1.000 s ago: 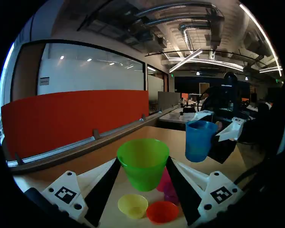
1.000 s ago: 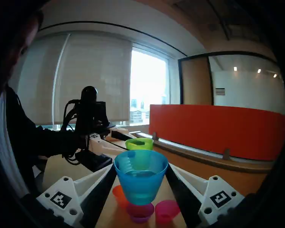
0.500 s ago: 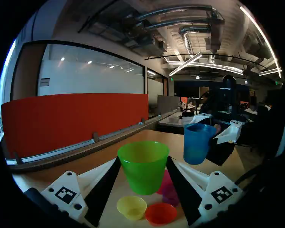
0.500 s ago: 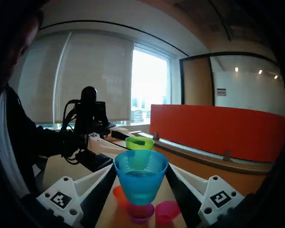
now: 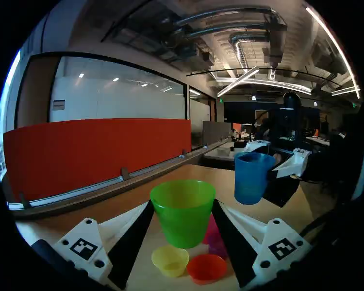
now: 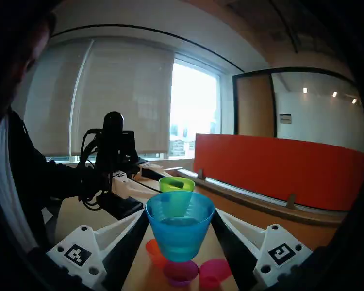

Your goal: Pour water

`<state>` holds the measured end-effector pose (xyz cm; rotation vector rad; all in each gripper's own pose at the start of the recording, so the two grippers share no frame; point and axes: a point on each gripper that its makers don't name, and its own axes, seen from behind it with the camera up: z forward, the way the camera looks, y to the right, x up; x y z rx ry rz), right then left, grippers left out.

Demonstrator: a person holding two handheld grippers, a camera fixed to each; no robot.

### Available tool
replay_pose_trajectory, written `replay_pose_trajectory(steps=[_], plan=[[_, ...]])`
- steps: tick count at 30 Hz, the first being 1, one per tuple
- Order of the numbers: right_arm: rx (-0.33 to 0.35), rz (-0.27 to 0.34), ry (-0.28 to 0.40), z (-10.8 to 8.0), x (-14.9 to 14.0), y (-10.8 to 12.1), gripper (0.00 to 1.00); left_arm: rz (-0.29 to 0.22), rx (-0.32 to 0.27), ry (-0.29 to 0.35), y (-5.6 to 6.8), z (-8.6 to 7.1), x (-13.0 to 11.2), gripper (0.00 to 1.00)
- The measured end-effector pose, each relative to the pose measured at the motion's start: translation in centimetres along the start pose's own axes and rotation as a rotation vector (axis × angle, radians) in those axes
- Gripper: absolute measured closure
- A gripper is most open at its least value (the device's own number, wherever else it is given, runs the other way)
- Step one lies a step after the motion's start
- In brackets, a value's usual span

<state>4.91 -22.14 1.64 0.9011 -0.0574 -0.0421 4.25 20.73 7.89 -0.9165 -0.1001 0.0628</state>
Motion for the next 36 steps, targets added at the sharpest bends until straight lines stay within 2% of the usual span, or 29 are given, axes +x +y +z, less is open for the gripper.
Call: replay_pose_trajectory(steps=[12, 26, 36], plan=[[0.025, -0.041, -0.013, 1.1, 1.1, -0.2, 0.09, 0.002, 0.016, -0.012, -0.2, -1.8, -0.8, 0.14], [0.067, -0.126, -0.032, 2.6, 2.5, -0.6, 0.09, -0.006, 0.019, -0.035, 0.8, -3.8, -2.1, 0.14], [0.085, -0.187, -0.038, 2.9, 3.5, -0.8, 0.09, -0.028, 0.009, -0.04, 1.9, -4.7, -2.7, 0.14]])
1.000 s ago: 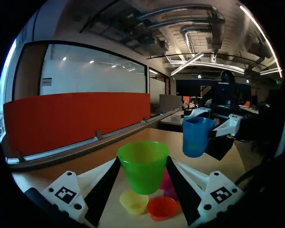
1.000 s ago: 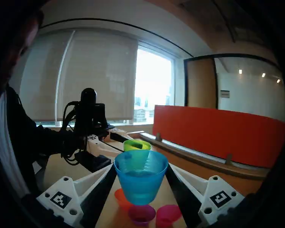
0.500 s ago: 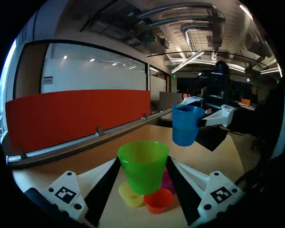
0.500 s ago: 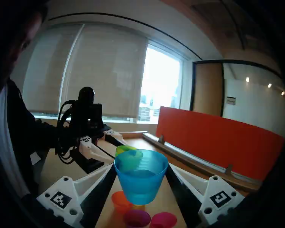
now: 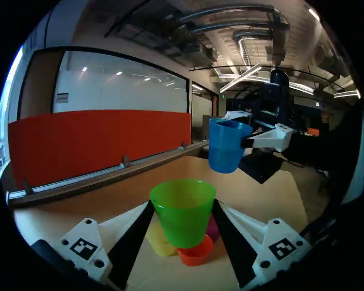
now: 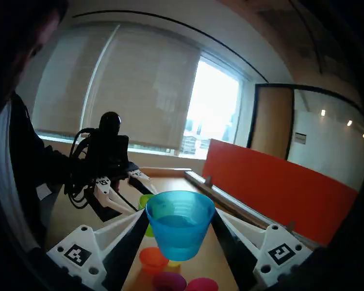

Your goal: Pour water

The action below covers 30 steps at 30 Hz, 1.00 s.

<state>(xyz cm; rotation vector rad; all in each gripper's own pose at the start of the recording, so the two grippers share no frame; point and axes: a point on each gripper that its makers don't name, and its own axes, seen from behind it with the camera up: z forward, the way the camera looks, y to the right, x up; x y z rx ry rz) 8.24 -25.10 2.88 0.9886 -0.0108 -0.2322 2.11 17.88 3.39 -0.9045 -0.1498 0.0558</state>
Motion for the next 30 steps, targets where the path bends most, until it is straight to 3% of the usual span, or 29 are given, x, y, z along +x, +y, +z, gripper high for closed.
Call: replay_pose_trajectory(steps=[30], plan=[[0.055, -0.188, -0.018, 2.3, 3.8, 0.5, 0.09, -0.034, -0.047, 0.01, 3.0, -0.8, -1.2, 0.14]])
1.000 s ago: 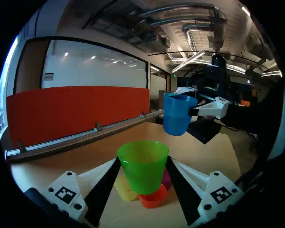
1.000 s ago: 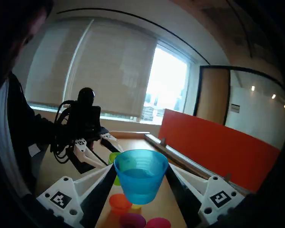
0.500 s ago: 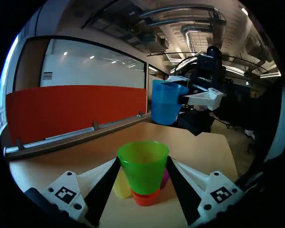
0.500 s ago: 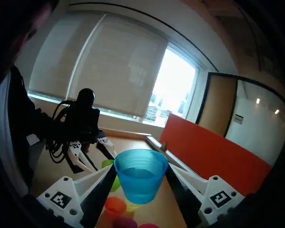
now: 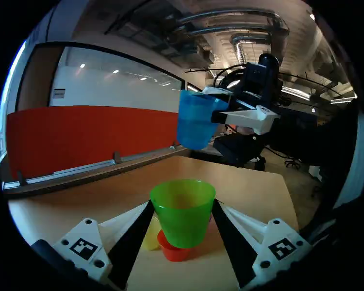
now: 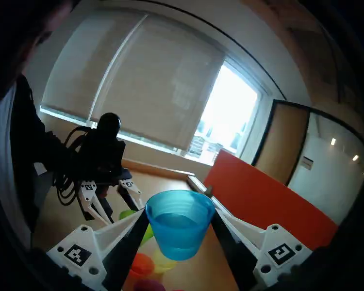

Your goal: Pour water

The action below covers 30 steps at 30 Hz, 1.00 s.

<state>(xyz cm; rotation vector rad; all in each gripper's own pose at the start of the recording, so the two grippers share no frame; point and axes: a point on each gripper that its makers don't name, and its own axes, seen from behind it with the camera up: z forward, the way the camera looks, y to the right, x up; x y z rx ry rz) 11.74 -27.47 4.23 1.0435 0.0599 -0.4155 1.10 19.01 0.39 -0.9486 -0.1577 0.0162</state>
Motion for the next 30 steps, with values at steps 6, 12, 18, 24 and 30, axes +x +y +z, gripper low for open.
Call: replay_pose_trajectory(steps=[6, 12, 18, 24, 30], plan=[[0.003, -0.042, 0.007, 0.4, 0.5, 0.1, 0.09, 0.013, 0.012, 0.011, 0.0, -0.1, 0.2, 0.14], [0.007, -0.085, 0.007, 0.9, 0.8, 0.2, 0.09, 0.037, 0.025, 0.024, 0.0, -0.3, 0.2, 0.14], [0.012, -0.118, 0.006, 1.4, 1.3, 0.3, 0.09, 0.058, 0.029, 0.031, 0.2, -0.4, 0.6, 0.14], [0.012, -0.153, 0.003, 2.0, 1.7, 0.7, 0.09, 0.07, 0.03, 0.037, 0.4, -0.6, 0.9, 0.14], [0.011, -0.194, -0.002, 2.4, 2.1, 1.1, 0.09, 0.078, 0.032, 0.037, 0.6, -0.9, 0.9, 0.14]])
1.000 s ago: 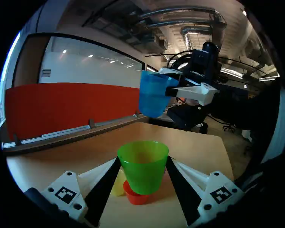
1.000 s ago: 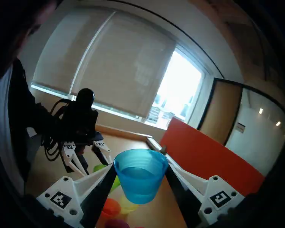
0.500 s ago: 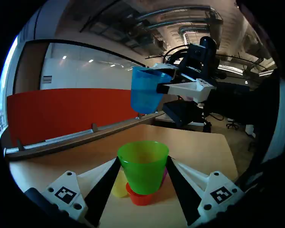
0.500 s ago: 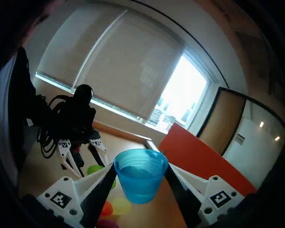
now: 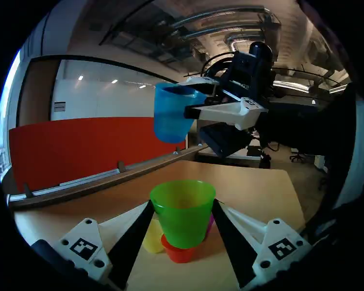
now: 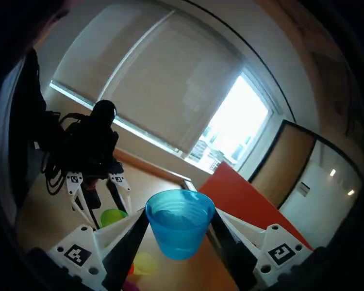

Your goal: Pour water

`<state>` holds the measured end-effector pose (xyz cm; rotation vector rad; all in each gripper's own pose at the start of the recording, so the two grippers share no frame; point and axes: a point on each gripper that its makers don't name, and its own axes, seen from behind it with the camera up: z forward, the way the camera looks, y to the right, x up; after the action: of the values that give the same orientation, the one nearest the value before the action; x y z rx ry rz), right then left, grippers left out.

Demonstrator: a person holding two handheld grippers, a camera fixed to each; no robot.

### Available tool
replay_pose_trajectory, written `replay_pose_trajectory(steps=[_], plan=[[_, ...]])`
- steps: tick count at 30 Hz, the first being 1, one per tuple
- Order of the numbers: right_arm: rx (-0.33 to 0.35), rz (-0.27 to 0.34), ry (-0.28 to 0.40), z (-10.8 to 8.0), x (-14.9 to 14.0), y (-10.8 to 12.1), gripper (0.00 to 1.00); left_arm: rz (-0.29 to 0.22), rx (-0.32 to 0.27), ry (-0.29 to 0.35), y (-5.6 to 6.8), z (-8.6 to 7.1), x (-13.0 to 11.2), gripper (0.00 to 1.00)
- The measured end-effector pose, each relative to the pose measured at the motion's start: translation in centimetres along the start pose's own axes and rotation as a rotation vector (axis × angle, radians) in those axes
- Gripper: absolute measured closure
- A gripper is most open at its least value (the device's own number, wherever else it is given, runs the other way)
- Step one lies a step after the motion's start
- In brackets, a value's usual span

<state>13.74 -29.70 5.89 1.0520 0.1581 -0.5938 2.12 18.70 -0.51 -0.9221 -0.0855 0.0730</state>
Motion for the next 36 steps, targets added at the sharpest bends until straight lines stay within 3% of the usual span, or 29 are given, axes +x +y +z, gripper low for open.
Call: replay_pose_trajectory(steps=[11, 36], plan=[[-0.005, -0.092, -0.011, 0.9, 0.3, 0.5, 0.09, 0.014, -0.003, 0.01, 0.4, -0.1, 0.2, 0.14], [-0.003, -0.226, -0.036, 2.0, 0.9, 1.3, 0.09, 0.006, -0.014, 0.037, 1.1, -0.2, 0.6, 0.14]])
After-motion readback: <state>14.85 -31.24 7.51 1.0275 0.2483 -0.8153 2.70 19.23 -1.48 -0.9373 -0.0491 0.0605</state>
